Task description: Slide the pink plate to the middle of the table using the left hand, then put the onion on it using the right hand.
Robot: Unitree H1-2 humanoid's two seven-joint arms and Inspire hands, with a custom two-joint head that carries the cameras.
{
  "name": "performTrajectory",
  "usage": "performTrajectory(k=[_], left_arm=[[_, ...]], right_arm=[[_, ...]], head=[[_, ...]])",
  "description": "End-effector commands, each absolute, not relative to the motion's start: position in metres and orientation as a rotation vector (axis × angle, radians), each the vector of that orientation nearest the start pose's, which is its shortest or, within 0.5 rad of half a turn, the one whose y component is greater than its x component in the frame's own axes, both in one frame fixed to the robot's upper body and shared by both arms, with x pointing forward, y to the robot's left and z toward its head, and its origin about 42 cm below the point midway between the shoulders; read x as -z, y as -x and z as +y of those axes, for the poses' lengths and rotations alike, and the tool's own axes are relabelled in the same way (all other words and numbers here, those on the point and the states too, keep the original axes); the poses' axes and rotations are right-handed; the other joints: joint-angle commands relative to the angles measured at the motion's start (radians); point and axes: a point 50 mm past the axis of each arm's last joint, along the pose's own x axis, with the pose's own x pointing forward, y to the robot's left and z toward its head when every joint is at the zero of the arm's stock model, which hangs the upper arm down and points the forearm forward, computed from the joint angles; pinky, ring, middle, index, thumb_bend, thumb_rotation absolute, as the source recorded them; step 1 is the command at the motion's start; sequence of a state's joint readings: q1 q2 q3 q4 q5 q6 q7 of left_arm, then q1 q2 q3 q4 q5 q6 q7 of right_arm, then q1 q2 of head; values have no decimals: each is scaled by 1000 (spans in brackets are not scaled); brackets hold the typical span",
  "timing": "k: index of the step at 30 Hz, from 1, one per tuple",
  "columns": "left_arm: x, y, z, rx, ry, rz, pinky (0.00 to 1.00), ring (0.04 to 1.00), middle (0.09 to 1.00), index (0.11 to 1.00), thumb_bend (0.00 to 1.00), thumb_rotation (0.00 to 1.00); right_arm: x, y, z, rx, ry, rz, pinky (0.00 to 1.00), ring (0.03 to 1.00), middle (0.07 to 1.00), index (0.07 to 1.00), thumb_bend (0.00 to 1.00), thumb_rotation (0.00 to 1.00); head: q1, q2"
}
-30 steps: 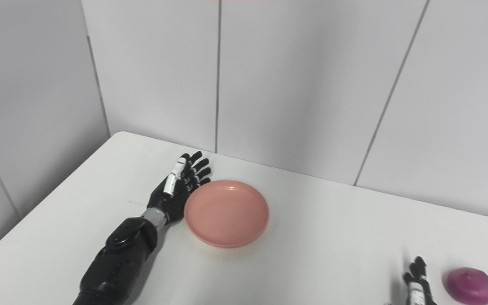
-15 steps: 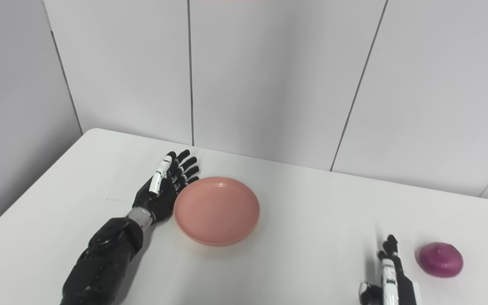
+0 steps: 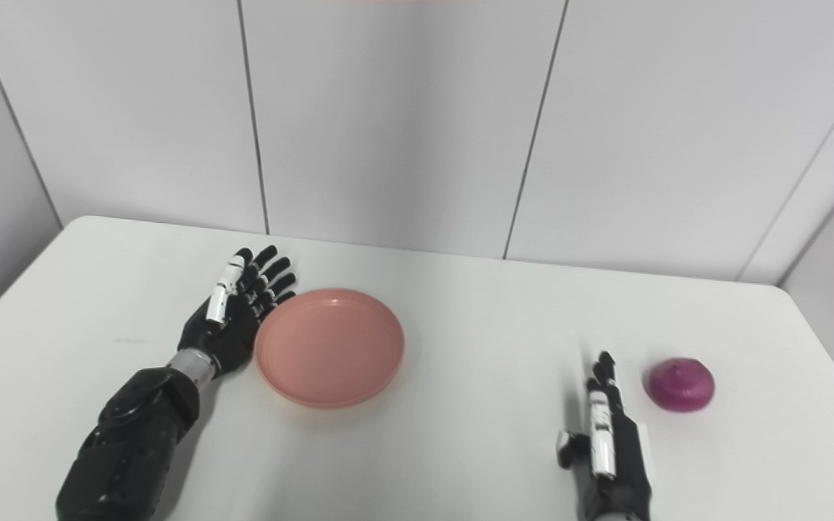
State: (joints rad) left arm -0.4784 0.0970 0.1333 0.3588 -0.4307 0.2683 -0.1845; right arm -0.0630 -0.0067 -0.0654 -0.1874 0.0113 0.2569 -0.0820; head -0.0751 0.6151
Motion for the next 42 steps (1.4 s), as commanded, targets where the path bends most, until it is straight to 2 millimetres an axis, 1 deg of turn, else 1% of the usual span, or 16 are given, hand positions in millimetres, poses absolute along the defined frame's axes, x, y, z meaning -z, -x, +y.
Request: performTrajectory(k=[1,8,12,15,19,26,35,42], left_arm=[[-139,-427,218,226,380,196,968,973,973,964,376,1000],[-141,-422,200,264,373,196,976,982,980,973,378,1000],[-141,-418,189,276,379,207,967,972,969,961,381,1000],[-141,-415,182,290,383,214,967,971,968,959,379,1000],[-142,-409,168,339,399,219,975,980,979,970,381,1000],[-146,-398,153,379,413,228,959,971,972,960,382,1000],[-145,-395,151,373,412,228,957,967,972,960,387,1000],[-139,-393,152,375,417,238,967,976,978,966,388,1000]], right_arm=[[-151,-306,-214,84,-18,-11,0,996,1000,1000,185,1000],[-153,-306,-208,91,-15,-12,0,978,994,1000,240,1000],[-155,-307,-205,95,-31,-9,0,978,995,999,250,1000],[-155,-308,-203,95,-21,-17,0,977,994,997,250,1000],[-156,-309,-201,95,-28,-20,0,979,994,997,248,1000],[-158,-310,-200,104,-33,-24,0,976,992,993,241,1000],[-161,-310,-206,116,-5,-34,0,976,988,991,208,1000],[-175,-308,-216,125,-9,-53,0,988,1000,999,191,1000]], head=[[-14,5],[-64,27],[-91,40],[-98,44],[-103,47],[-113,47],[-118,46],[-124,46]])
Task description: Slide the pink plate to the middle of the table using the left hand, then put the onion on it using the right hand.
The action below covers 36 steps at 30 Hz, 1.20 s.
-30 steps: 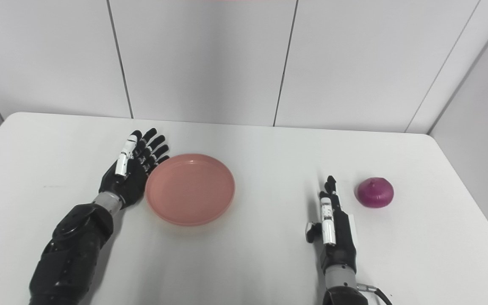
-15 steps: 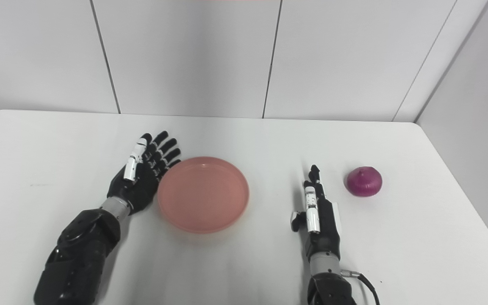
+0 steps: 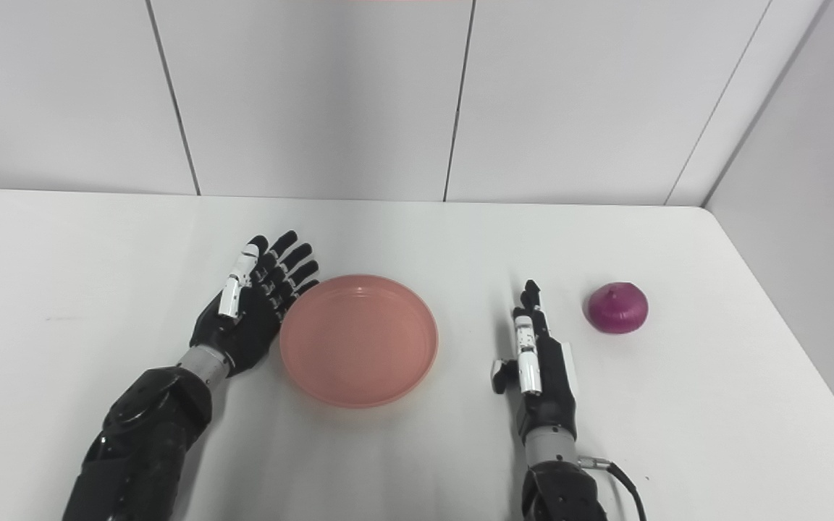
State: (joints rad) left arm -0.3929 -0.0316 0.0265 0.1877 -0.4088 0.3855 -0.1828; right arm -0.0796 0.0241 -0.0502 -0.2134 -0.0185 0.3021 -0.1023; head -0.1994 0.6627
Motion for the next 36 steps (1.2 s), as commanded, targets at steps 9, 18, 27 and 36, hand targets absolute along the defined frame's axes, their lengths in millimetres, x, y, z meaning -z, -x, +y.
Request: performTrajectory(k=[9,18,27,36], left_arm=[[-137,-392,156,373,428,244,966,974,976,964,387,1000],[-134,-394,160,376,419,247,963,971,972,961,395,1000],[-132,-394,159,383,423,244,962,970,970,961,401,1000],[-130,-393,158,391,432,242,963,967,970,961,401,1000]], right_arm=[[-200,-305,-228,174,6,-83,0,973,986,970,183,1000],[-213,-307,-235,169,43,-118,0,981,1000,998,189,1000],[-228,-304,-246,193,66,-170,0,968,992,989,211,1000],[-241,-308,-262,261,175,-223,934,957,966,970,255,1000]], head=[[-32,2],[-69,1],[-81,-1],[-95,-3]])
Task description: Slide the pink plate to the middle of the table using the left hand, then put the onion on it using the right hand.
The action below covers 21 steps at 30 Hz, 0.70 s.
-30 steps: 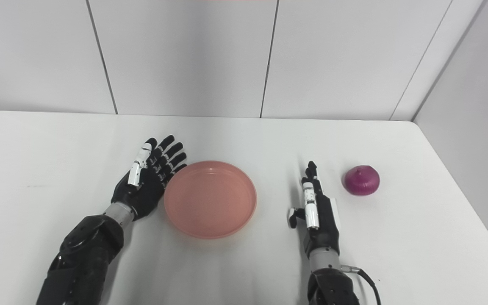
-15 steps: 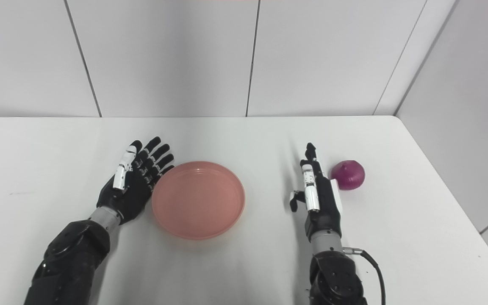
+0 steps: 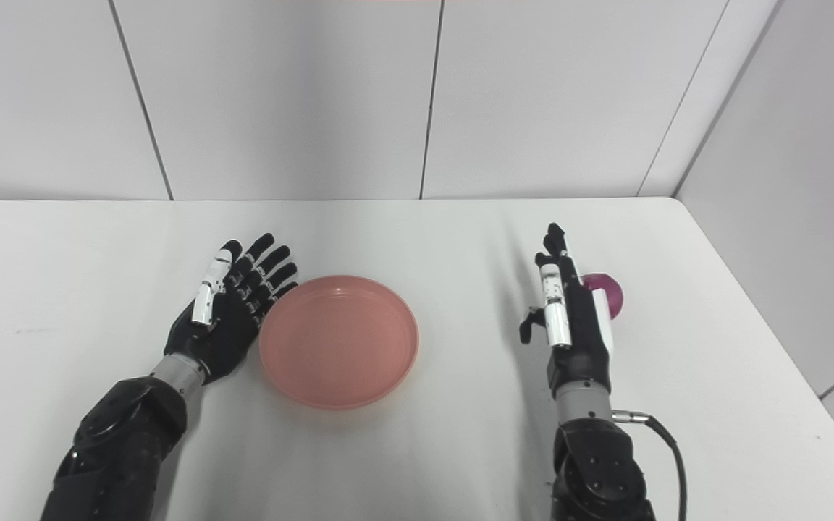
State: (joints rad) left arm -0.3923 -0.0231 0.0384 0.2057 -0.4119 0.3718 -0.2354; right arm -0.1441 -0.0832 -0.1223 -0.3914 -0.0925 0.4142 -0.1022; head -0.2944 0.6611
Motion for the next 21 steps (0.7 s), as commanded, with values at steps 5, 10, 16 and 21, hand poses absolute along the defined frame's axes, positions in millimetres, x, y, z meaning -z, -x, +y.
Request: performTrajectory(k=[5,10,16,21], left_arm=[[-130,-393,158,387,439,246,958,964,966,957,397,1000],[-130,-393,159,384,430,247,958,961,962,955,398,1000],[-129,-393,159,389,433,247,968,968,967,963,403,1000],[-128,-394,160,391,433,246,968,969,968,963,401,1000]], right_arm=[[-250,-312,-270,303,240,-245,941,947,960,964,281,1000],[-255,-315,-276,333,265,-262,937,941,954,954,259,1000],[-260,-320,-285,359,343,-260,925,951,967,959,279,1000],[-265,-325,-295,383,466,-263,889,932,961,952,300,996]], head=[[-5,-3],[-16,-5],[-20,-5],[-27,-6]])
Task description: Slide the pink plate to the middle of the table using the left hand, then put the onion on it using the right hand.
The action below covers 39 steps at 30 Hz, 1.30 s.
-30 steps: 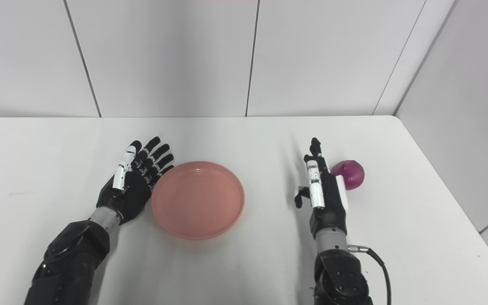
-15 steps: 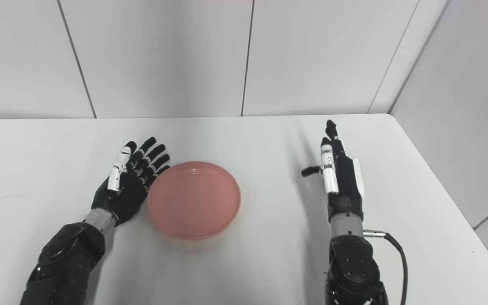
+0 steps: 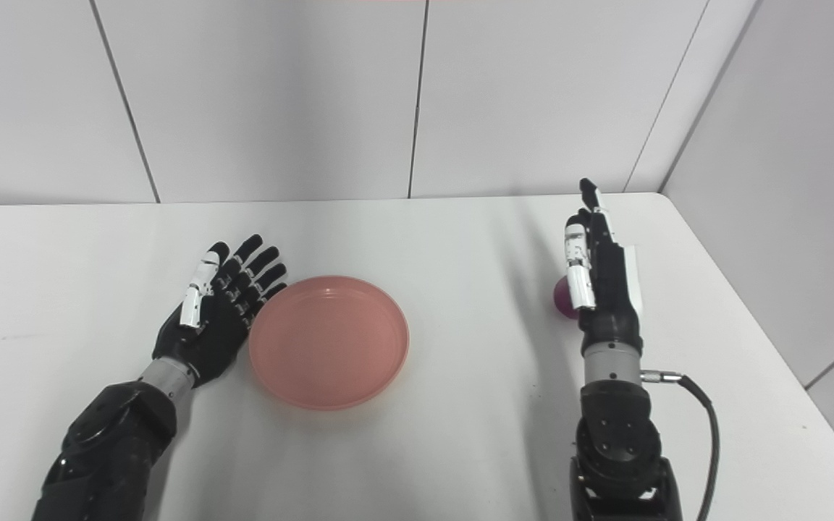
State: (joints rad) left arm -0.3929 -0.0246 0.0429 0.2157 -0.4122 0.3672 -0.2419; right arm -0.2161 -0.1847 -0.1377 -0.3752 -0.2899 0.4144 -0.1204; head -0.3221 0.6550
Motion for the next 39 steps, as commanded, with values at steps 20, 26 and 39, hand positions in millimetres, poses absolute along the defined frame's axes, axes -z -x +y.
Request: performTrajectory(k=[20,26,39], left_arm=[[-126,-395,164,389,440,246,968,975,972,962,396,1000],[-125,-395,165,385,436,249,962,970,967,958,398,1000],[-125,-395,165,382,435,251,966,973,970,958,398,1000]], right_arm=[[-283,-343,-345,518,994,-182,741,859,908,937,850,579],[-285,-344,-354,538,1069,-178,705,843,913,946,956,502],[-270,-352,-372,467,1150,-42,739,887,926,944,1000,514]], head=[[-36,-11],[-38,-11],[-37,-10]])
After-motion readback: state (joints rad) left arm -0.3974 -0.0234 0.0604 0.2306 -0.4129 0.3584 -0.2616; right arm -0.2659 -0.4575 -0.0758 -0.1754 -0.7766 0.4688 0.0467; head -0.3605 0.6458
